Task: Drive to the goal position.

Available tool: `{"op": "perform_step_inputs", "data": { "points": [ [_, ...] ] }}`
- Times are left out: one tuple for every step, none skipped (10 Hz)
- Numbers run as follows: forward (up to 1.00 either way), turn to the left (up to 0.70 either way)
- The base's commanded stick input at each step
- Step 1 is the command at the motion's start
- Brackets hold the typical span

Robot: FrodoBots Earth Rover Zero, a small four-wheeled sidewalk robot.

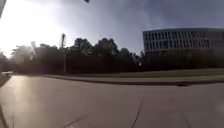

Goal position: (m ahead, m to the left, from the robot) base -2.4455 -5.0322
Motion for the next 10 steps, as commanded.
{"op": "perform_step_inputs", "data": {
  "points": [
    [0.7,0.0],
    [0.7,-0.23],
    [0.7,-0.35],
    [0.7,-0.35],
    [0.7,-0.31],
    [0.7,-0.01],
    [0.7,0.0],
    [0.7,0.0],
    [0.7,0.0],
    [0.7,0.0]
  ]
}}
